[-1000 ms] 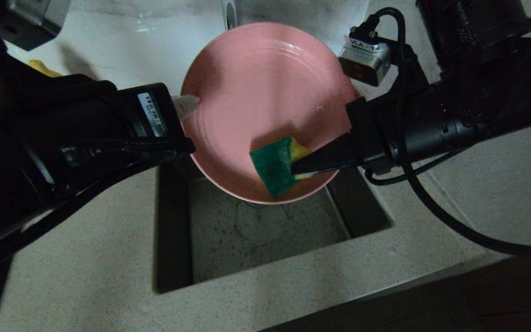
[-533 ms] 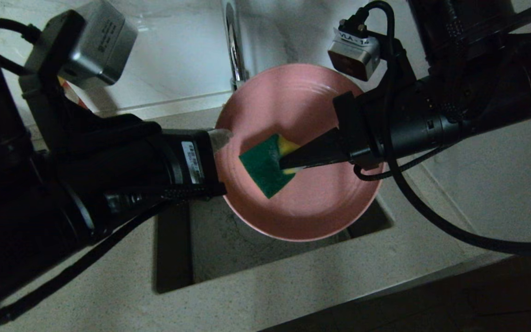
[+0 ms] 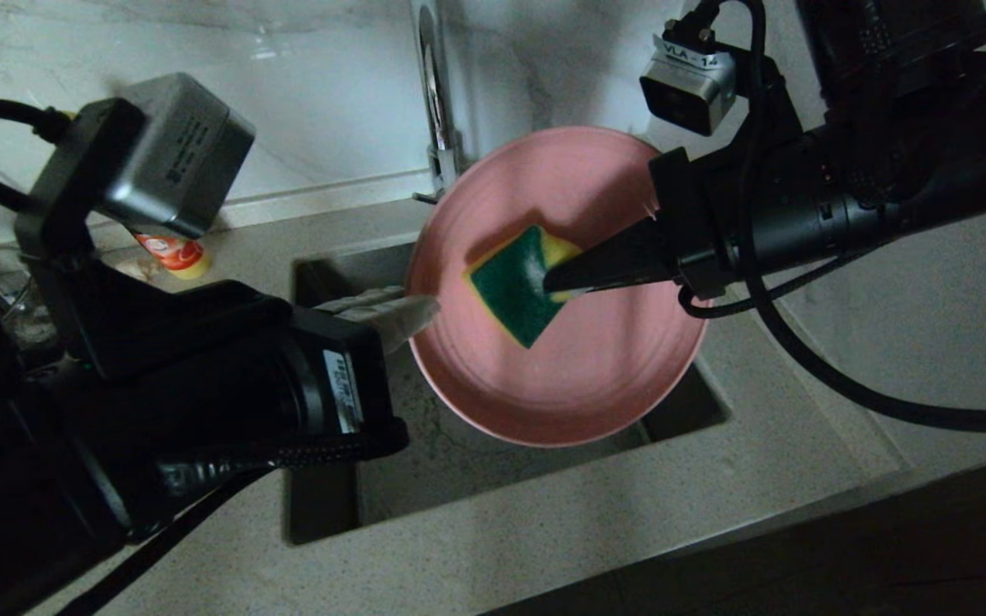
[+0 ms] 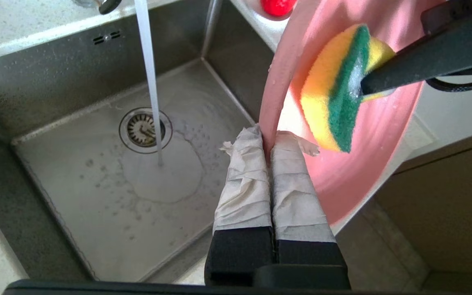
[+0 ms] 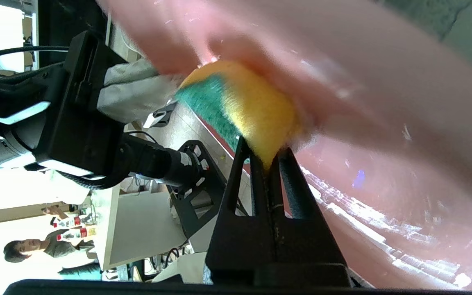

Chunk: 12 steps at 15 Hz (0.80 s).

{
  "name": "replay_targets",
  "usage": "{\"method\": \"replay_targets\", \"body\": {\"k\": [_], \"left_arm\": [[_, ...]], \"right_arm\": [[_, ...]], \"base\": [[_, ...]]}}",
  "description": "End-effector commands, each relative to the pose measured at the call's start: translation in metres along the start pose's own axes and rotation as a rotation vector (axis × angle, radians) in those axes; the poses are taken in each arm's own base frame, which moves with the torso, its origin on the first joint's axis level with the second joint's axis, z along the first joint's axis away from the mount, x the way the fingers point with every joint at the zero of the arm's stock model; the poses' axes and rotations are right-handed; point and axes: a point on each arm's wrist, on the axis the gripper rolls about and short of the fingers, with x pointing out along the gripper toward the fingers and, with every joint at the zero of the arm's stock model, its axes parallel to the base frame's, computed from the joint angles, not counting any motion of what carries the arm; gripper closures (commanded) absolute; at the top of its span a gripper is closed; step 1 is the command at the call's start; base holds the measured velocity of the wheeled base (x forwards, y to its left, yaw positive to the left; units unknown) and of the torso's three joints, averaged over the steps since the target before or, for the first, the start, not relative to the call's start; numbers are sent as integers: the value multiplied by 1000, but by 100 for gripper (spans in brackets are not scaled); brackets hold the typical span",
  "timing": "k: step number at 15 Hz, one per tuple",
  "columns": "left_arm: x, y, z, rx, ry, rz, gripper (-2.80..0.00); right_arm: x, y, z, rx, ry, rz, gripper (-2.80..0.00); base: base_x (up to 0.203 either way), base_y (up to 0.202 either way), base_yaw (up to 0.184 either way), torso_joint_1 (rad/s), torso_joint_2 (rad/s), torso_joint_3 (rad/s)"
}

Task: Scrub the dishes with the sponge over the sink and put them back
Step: Wipe the plate

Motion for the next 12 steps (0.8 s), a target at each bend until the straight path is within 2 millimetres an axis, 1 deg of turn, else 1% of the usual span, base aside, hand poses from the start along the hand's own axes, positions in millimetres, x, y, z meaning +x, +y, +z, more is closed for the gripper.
{"method": "replay_targets", "body": {"k": [1,6,10,12], "left_arm": [[-8,4,4,-11,-23,10,0],[-8,6,8,-26,-38,20,0],[-5,10,5,-23,-26,42,0],[-3,11,5,-23,-25,51,0]], "right_arm": [[-13,4,-2,0,-12,-8,0],[-27,8,-10,1,-15,-14,0],[-46,5,-9,0,-54,-48,0],[-49,5,-10,2,-56,-51,0]], "base": [[0,0,0,0,0,0],[0,0,0,0,0,0],[0,0,0,0,0,0],[0,0,0,0,0,0]]}}
